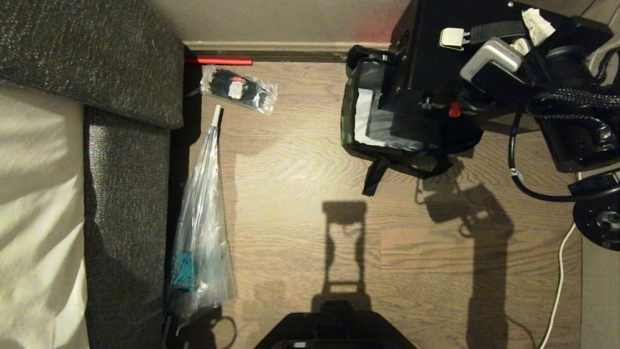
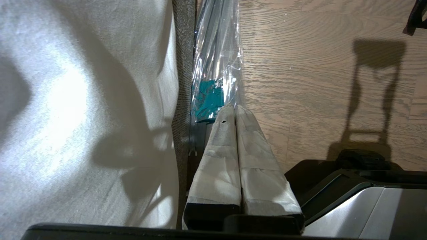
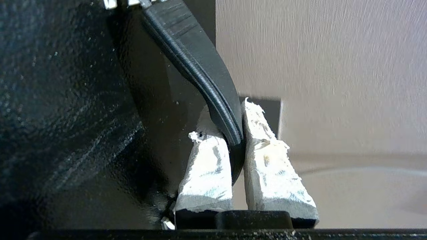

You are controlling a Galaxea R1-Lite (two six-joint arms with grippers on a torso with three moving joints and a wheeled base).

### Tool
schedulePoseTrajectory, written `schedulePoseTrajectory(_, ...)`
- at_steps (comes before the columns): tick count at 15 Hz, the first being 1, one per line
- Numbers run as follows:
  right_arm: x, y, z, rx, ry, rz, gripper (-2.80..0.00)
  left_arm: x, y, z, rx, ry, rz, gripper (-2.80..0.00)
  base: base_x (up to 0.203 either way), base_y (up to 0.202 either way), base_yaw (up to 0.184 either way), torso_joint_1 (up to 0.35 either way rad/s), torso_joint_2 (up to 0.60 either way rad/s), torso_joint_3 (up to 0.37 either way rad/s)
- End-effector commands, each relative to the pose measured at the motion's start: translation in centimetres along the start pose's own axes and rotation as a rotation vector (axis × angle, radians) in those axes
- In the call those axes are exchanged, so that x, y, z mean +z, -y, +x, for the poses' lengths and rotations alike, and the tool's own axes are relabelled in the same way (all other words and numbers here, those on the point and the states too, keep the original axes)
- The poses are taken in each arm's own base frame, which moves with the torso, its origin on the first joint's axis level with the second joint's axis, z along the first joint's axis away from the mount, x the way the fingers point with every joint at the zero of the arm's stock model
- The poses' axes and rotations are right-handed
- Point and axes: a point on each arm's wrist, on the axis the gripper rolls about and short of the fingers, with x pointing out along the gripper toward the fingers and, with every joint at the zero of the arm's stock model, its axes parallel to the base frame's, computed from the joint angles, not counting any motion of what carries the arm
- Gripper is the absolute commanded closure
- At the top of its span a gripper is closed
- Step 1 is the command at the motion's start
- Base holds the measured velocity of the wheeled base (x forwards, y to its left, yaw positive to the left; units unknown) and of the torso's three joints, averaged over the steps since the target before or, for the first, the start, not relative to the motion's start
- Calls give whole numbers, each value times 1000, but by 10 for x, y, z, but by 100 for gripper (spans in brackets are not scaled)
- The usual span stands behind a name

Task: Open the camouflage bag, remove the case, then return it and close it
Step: Lift the black box, then release the handle

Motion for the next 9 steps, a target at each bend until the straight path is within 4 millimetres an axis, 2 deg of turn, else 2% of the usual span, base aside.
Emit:
schedulePoseTrajectory(1,-10,13,-3,-29,-28,-31,0,0,0,0,0,-1,0,0,0,0,0,0,0,0)
schedulePoseTrajectory(9,-58,21,-10,-30,-185,-167,0,0,0,0,0,0,0,0,0,0,0,0,0,0)
